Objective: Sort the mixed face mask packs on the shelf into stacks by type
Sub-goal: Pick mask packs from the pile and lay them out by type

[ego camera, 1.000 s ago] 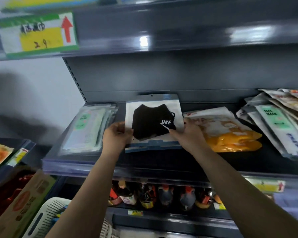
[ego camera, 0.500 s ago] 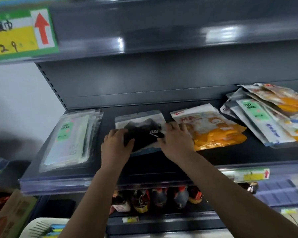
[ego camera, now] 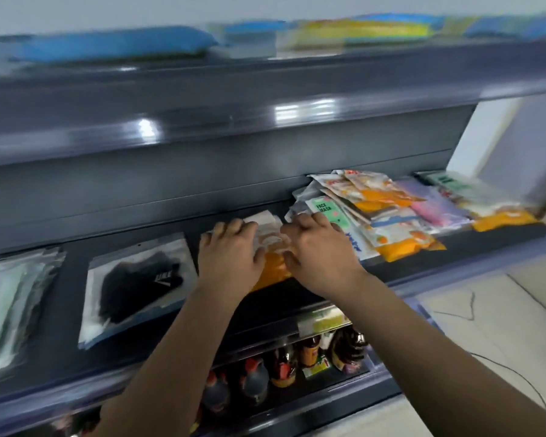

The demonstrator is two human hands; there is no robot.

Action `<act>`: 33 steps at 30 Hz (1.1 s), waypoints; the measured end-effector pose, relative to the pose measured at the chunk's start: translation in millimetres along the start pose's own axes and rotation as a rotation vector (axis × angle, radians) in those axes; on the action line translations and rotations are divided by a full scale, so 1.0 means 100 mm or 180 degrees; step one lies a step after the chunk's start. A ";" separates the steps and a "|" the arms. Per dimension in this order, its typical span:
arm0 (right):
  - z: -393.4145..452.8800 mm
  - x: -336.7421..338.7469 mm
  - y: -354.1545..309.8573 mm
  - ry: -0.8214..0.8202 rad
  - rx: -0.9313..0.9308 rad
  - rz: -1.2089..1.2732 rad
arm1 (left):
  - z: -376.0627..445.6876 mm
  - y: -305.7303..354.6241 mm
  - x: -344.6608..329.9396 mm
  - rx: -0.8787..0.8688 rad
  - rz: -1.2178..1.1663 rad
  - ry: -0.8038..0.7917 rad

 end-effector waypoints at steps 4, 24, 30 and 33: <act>-0.37 0.11 0.57 -0.0103 -0.0244 -0.0176 | -0.02 0.66 -0.13 -0.0188 -0.0046 -0.0133; -1.52 0.22 2.60 -0.0405 -0.0998 -0.0370 | -0.03 2.82 -0.72 -0.0657 -0.0018 -0.0280; -1.12 0.11 2.84 -0.0358 -0.0802 -0.0243 | 0.31 2.84 -0.83 -0.0476 0.0044 -0.0292; -0.87 0.07 2.96 -0.0315 -0.0670 -0.0176 | 0.54 2.78 -0.84 -0.0304 0.0055 -0.0241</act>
Point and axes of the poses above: each hand's wrist, its own z-axis towards the middle knuckle, its own x-axis out of the back of the hand, y = z × x, the point moved 9 cm from there along z, towards the middle knuckle, and after that the axes turned 11 degrees about x, right-handed, at the moved point
